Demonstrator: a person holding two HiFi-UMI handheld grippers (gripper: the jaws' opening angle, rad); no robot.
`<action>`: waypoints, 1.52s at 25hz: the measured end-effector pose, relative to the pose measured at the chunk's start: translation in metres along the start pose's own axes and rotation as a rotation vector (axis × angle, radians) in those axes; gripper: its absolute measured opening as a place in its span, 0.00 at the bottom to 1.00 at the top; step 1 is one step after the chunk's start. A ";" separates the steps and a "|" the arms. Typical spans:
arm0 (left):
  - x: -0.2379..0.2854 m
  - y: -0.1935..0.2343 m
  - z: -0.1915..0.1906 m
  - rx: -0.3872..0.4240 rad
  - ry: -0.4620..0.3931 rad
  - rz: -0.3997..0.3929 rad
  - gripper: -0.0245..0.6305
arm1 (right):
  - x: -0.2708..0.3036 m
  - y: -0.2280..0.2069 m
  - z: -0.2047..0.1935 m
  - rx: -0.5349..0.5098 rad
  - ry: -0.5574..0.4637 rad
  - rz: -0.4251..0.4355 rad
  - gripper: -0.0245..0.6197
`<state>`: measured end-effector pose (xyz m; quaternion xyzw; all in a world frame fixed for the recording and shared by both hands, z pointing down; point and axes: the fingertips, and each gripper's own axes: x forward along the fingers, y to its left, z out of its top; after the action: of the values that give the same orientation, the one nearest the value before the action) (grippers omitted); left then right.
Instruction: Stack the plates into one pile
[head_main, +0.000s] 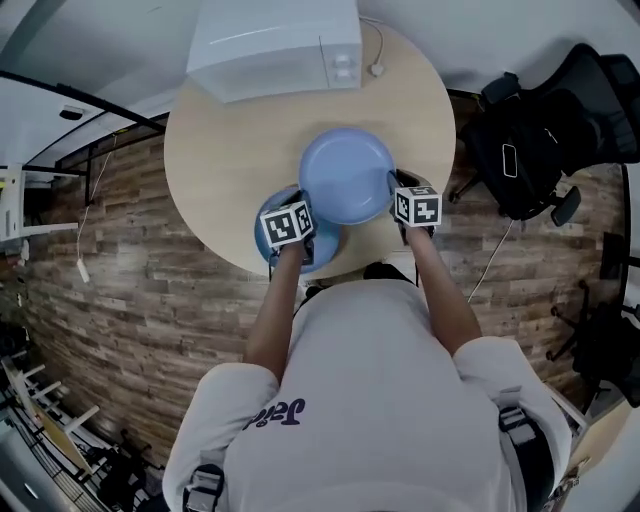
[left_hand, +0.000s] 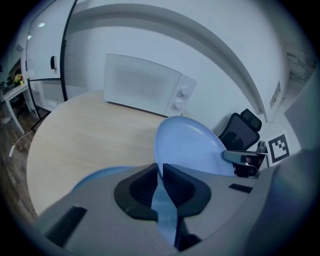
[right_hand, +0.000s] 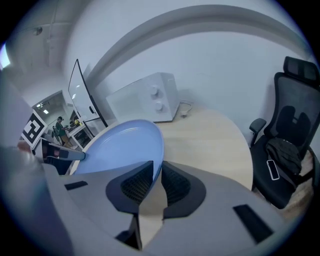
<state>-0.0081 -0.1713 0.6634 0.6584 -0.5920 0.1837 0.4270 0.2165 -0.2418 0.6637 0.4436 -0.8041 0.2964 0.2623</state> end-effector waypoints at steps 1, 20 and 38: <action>-0.008 0.008 -0.005 -0.010 -0.006 0.011 0.10 | 0.002 0.011 -0.002 -0.013 0.004 0.012 0.13; -0.098 0.128 -0.120 -0.210 0.000 0.194 0.10 | 0.035 0.162 -0.070 -0.289 0.184 0.189 0.14; -0.091 0.140 -0.156 -0.146 0.047 0.191 0.10 | 0.044 0.170 -0.106 -0.404 0.285 0.150 0.16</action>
<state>-0.1191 0.0156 0.7322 0.5616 -0.6537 0.1956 0.4680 0.0648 -0.1176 0.7249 0.2753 -0.8325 0.2080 0.4335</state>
